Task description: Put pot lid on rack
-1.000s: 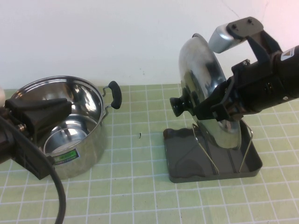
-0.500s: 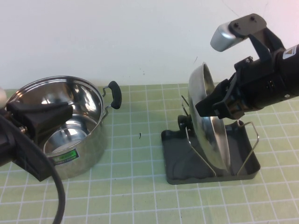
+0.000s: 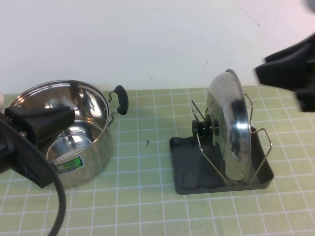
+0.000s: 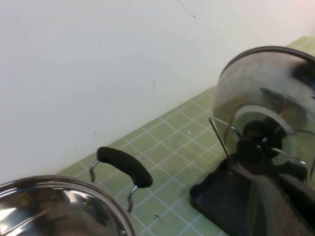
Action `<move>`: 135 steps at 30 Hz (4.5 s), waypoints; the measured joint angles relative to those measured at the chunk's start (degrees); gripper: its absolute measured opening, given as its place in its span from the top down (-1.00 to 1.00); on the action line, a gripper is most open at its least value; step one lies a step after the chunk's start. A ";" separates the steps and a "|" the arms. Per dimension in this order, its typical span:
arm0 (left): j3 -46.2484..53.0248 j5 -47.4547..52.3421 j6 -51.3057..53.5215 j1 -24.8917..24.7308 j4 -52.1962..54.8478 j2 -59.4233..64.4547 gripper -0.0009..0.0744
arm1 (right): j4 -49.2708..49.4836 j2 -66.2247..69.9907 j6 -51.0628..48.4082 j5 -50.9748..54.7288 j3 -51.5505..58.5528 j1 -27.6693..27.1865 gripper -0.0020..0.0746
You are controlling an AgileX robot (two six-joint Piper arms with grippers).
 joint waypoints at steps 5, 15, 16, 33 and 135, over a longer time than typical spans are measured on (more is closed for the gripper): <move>2.64 4.88 -2.88 0.00 0.00 -3.94 0.98 | -1.94 -13.38 -0.77 -5.58 9.02 0.00 0.59; 18.30 17.02 -7.56 0.00 -0.23 -22.46 0.98 | -1.72 -39.50 -4.42 -19.07 35.36 0.00 0.80; 19.74 18.67 -8.22 0.00 -0.34 -24.81 0.98 | -1.17 -42.01 -5.63 -19.23 37.28 0.00 0.80; 35.10 27.02 -13.19 0.00 -1.28 -46.24 0.98 | 2.05 -57.36 -9.59 -23.78 49.54 0.00 0.87; 39.68 29.82 28.30 0.00 -31.43 -46.89 0.98 | -42.49 -69.10 38.81 -23.92 74.25 -16.41 0.87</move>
